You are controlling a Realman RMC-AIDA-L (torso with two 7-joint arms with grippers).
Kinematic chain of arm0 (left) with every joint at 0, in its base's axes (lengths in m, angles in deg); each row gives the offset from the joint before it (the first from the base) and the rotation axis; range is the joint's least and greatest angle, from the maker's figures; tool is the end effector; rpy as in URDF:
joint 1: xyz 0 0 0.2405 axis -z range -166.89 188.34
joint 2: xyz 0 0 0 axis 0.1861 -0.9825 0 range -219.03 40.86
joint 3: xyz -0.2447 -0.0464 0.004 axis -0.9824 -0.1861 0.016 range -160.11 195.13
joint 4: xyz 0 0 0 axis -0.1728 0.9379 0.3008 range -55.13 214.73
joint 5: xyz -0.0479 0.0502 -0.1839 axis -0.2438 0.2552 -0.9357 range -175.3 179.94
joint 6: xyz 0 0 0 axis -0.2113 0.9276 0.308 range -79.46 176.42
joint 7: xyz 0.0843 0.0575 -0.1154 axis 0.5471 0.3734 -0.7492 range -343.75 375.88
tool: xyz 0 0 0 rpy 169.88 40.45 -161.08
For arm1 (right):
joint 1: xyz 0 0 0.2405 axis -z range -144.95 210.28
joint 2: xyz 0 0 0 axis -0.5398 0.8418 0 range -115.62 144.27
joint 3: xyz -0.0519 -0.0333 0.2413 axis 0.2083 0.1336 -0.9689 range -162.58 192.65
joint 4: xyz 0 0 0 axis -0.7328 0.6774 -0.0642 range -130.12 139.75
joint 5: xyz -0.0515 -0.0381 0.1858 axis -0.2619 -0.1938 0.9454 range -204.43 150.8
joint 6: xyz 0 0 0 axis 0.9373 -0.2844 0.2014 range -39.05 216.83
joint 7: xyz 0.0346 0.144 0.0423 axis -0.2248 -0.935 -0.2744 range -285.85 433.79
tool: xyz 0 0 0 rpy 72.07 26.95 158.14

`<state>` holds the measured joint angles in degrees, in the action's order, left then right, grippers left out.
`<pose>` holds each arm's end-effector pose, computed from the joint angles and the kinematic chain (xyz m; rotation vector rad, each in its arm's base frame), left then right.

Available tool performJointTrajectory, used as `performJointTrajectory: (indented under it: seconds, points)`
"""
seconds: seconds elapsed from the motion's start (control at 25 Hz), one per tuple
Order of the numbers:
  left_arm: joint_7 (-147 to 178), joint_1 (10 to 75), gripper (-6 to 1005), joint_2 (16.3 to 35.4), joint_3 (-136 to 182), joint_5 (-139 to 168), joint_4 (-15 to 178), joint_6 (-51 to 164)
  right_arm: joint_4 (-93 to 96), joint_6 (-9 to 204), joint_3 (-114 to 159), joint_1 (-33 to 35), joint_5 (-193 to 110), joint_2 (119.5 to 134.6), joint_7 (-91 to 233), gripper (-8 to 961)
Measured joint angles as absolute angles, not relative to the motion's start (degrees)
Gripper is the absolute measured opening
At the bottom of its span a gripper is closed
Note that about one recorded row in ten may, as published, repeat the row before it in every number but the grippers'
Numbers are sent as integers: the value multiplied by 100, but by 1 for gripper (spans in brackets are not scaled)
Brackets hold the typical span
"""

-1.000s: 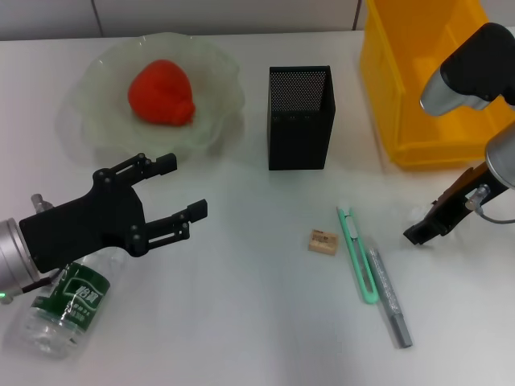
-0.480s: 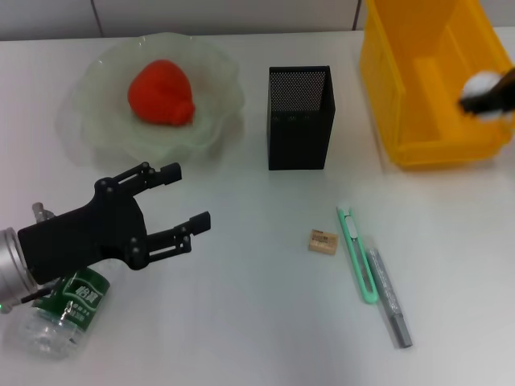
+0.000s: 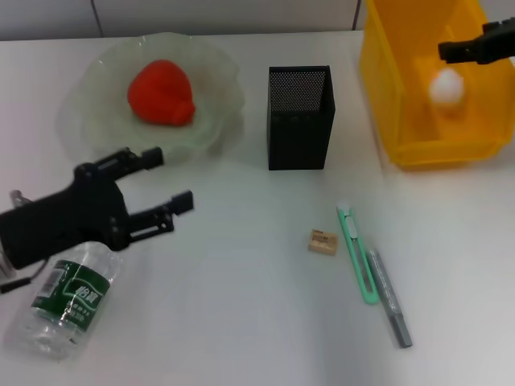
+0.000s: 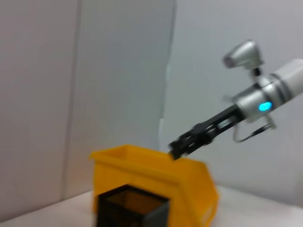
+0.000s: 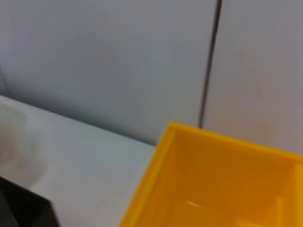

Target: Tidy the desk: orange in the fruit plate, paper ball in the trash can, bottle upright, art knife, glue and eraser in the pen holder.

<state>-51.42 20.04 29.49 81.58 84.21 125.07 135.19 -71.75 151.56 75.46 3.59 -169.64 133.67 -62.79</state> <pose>-0.2622 0.2573 0.0012 -2.5295 -0.4755 -0.9270 0.2176 0.4011 0.0743 -2.1480 0.8597 0.0830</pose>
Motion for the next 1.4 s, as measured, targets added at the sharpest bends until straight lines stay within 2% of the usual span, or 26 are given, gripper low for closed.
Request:
performJointTrajectory:
  seconds: [0.12, 0.36, 0.48, 0.6, 0.96, 1.4]
  points:
    - [-6005, 1647, 814, 2953, 8508, 8672, 13552, 12775, -7243, 15120, 7532, 528, -16404, 13362, -5992, 789]
    - [-8299, 905, 815, 2961, 9412, 9757, 15731, 11599, -7454, 15320, 7586, 1436, -14033, 13373, -4235, 831]
    - [-9579, 533, 815, 2964, 9964, 10702, 16812, 11084, -6894, 15904, 7597, 1940, -12153, 13370, -2560, 831]
    - [-11050, 328, 815, 2967, 10608, 12071, 17710, 10711, -6089, 16736, 7549, 2133, -11187, 13368, -1146, 831]
    - [-14383, 875, 814, 2979, 11922, 15399, 18267, 10669, -3797, 17622, 7530, 2111, -11098, 13362, 1308, 831]
    - [-14860, 1114, 808, 3001, 12063, 16079, 17992, 10736, -3394, 17586, 7515, 2051, -11472, 13360, 1407, 831]
